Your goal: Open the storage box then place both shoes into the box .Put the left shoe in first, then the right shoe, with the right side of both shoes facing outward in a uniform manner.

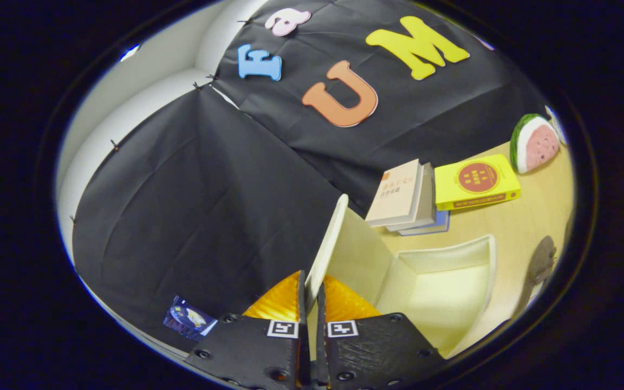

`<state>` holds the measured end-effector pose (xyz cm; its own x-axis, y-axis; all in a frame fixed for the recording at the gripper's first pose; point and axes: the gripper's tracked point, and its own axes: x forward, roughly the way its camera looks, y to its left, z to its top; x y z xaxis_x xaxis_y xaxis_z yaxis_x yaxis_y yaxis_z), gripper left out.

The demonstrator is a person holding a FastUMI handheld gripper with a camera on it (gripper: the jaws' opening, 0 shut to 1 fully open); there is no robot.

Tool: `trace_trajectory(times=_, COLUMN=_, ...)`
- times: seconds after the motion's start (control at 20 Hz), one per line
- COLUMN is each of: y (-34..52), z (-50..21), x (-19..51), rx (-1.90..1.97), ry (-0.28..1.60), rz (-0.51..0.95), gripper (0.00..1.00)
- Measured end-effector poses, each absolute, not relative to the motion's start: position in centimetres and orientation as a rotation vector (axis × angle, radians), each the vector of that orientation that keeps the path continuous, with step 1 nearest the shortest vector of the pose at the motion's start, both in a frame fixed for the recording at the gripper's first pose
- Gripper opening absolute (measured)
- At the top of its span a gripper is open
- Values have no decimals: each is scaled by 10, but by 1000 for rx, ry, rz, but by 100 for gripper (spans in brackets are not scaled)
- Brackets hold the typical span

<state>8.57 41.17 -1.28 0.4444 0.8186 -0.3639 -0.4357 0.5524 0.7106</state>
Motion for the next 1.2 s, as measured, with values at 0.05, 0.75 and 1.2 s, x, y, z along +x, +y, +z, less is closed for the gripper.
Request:
trace_trajectory(times=0.05, y=425, z=-14, x=85, rx=582, ry=759, rz=848, gripper=5)
trace_trajectory(times=0.75, y=528, z=-3, x=42, rx=297, ry=601, rz=1070, gripper=95)
trace_trajectory(times=1.2, y=425, z=-39, x=67, rx=94, ry=539, rz=812, gripper=95)
